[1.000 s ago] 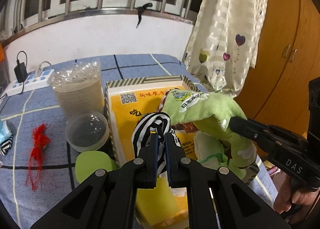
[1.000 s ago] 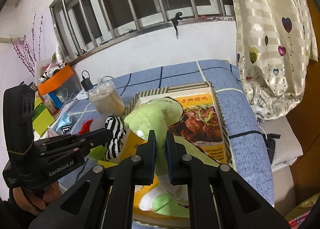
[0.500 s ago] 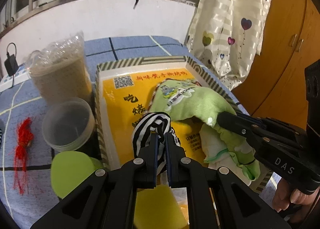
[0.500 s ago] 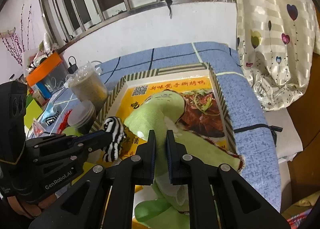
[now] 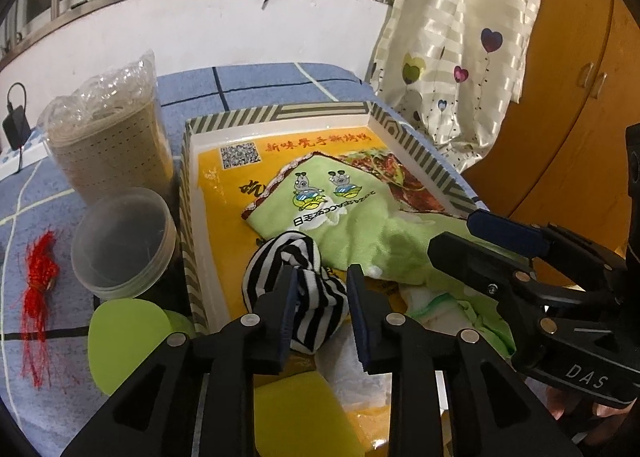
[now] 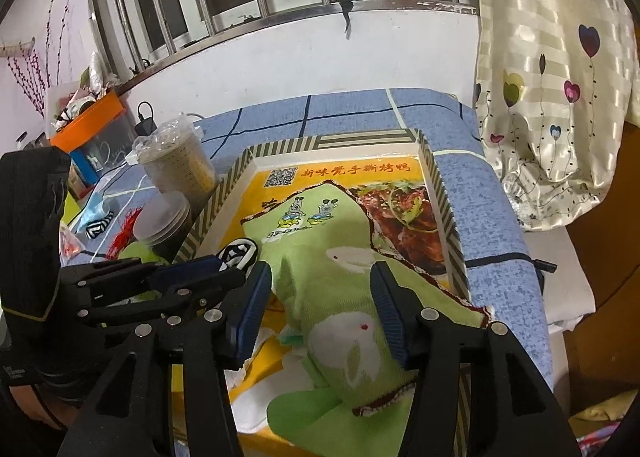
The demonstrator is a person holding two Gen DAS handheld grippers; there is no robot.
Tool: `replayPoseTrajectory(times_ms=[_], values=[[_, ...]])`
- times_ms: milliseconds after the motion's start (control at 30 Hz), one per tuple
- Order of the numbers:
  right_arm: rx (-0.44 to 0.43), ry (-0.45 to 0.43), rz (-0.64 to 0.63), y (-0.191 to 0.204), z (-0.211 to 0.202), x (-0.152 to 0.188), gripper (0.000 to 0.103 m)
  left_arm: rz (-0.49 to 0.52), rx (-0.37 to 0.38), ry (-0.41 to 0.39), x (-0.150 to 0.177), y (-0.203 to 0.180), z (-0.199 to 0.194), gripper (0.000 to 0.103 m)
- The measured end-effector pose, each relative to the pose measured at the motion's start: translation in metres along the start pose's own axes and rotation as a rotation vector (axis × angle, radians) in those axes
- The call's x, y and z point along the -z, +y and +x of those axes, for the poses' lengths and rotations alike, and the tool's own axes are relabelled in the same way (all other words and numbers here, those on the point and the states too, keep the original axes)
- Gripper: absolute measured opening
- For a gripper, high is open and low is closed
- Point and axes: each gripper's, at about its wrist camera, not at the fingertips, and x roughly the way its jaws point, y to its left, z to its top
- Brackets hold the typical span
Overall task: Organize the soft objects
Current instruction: 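Open both tools to drop the sock and green toy into the box, then move the left tool to the plastic bag while the right tool reaches the red tassel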
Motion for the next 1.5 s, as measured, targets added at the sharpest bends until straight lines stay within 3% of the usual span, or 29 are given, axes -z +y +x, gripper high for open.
replayPoseTrajectory(times_ms=[1100,1500], values=[[-0.002,-0.058,-0.086,0.045,-0.055,0.011,0.053,-0.003,-0.002,-0.124,0.025,-0.002,-0.081,0.026],[-0.064,-0.045,-0.123,0.066,-0.059,0.017,0.053,-0.051,-0.02,-0.15,0.04,0.016,-0.103,0.026]])
